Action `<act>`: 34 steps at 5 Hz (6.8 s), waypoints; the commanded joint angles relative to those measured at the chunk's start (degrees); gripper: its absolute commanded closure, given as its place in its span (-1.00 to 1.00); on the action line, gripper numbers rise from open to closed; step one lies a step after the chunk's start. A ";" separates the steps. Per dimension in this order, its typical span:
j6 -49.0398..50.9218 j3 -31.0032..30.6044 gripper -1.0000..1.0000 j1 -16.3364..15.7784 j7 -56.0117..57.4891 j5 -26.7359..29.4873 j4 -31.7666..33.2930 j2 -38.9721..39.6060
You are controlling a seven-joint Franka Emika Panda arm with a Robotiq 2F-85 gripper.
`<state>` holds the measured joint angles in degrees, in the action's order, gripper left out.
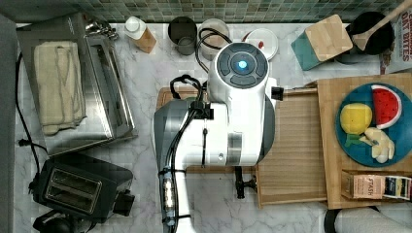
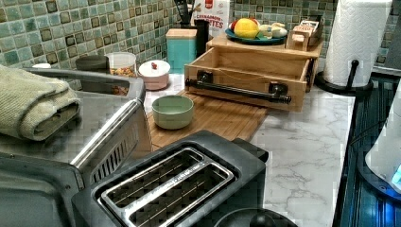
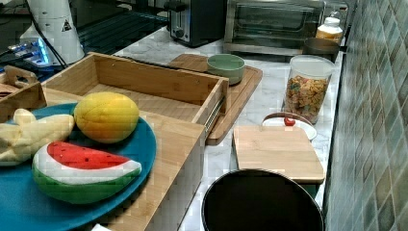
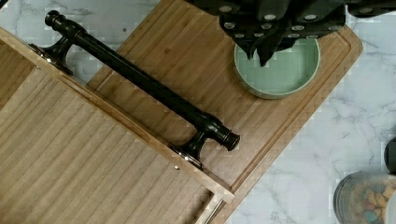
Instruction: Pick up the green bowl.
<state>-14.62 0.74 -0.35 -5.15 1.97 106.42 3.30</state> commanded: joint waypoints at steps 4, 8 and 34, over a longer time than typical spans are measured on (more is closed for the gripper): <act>-11.72 -0.81 1.00 -1.39 -11.17 1.19 13.65 -6.75; -24.70 -4.64 -1.00 -3.77 -20.68 2.84 23.39 -7.81; -10.84 -3.83 1.00 2.85 -32.76 -6.71 7.99 -13.43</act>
<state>-27.43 -3.22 1.19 -35.56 -4.96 123.10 -10.38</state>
